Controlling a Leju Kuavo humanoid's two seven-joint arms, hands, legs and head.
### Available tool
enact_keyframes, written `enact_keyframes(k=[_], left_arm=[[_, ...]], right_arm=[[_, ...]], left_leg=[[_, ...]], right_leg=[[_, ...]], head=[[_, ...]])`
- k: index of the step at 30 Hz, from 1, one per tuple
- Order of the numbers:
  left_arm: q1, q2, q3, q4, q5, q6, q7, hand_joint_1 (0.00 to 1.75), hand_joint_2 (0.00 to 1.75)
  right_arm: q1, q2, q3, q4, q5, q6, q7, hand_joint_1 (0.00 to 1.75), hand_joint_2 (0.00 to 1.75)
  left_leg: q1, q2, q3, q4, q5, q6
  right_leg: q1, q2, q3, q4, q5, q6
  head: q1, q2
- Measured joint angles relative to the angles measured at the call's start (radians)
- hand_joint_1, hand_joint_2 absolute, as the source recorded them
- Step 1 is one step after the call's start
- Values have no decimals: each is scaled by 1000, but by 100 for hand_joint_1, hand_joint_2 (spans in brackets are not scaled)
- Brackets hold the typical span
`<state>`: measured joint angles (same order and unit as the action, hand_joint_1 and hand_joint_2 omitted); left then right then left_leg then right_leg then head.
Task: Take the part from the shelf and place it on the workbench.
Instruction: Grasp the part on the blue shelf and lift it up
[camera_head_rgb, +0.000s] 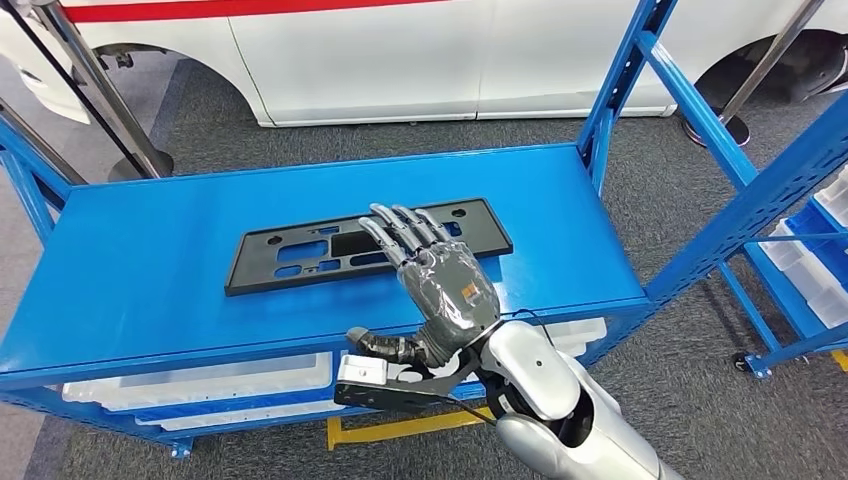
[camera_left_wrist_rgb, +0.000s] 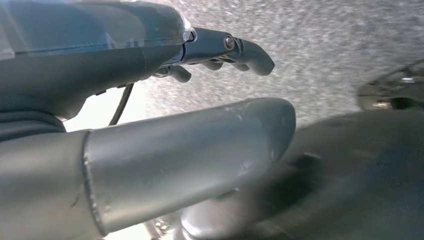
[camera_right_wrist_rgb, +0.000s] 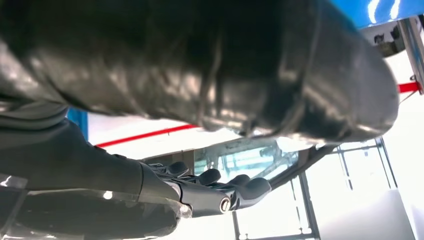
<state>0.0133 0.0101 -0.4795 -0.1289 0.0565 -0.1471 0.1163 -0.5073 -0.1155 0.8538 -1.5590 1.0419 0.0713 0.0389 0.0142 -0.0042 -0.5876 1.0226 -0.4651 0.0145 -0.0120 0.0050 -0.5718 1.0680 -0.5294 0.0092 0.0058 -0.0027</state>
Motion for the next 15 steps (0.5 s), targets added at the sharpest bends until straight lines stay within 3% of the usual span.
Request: enact_keyframes(k=[3, 4, 5, 6, 9, 10, 12, 15], left_arm=[[2, 2, -2, 0, -1, -1, 0, 0, 0], [1, 2, -3, 0, -1, -1, 0, 0, 0], [1, 2, -3, 0, -1, -1, -1, 0, 0], [1, 2, -4, 0, -1, -1, -1, 0, 0], [1, 2, -5, 0, -1, -1, -1, 0, 0], [1, 2, -5, 0, -1, -1, -1, 0, 0], [0, 2, -7, 0, -1, -2, -2, 0, 0], [-2, 4, -13, 0, -1, -3, -3, 0, 0]], right_arm=[[-3, 7, 3, 23, -1, 1, 0, 0, 0], [-3, 8, 4, 31, -1, 1, 0, 0, 0], [-3, 10, 5, 37, -1, 1, 0, 0, 0], [-3, 11, 6, 43, -1, 1, 0, 0, 0], [-6, 17, 6, 52, -1, 1, 0, 0, 0], [-7, 18, 7, 54, -1, 1, 0, 0, 0], [-10, 21, 7, 57, -1, 1, 0, 0, 0], [-12, 28, 7, 59, -1, 1, 1, 0, 0]], left_leg=[[-2, 2, 8, -3, -6, 15], [-4, 2, 11, -2, -9, 18], [-6, 1, 15, -2, -12, 20], [-9, -1, 22, -2, -16, 21], [-15, -3, 42, -2, -30, 18], [-15, -3, 45, -2, -34, 15], [-14, -1, 44, -4, -37, 5], [-15, 2, 46, 4, -53, -10]], right_leg=[[-1, -2, -94, 178, -76, 7], [-1, -2, -129, 235, -89, 7], [-1, -2, -149, 259, -81, 5], [0, -2, -149, 243, -53, 1], [10, -3, -76, 61, 60, -25], [15, -4, -56, 18, 72, -32], [21, -4, -45, -12, 69, -39], [11, -3, -24, -42, 70, -45]], head=[[0, 0], [0, 0], [0, 0], [0, 0], [0, 0], [0, 0], [0, 0], [-1, 0]])
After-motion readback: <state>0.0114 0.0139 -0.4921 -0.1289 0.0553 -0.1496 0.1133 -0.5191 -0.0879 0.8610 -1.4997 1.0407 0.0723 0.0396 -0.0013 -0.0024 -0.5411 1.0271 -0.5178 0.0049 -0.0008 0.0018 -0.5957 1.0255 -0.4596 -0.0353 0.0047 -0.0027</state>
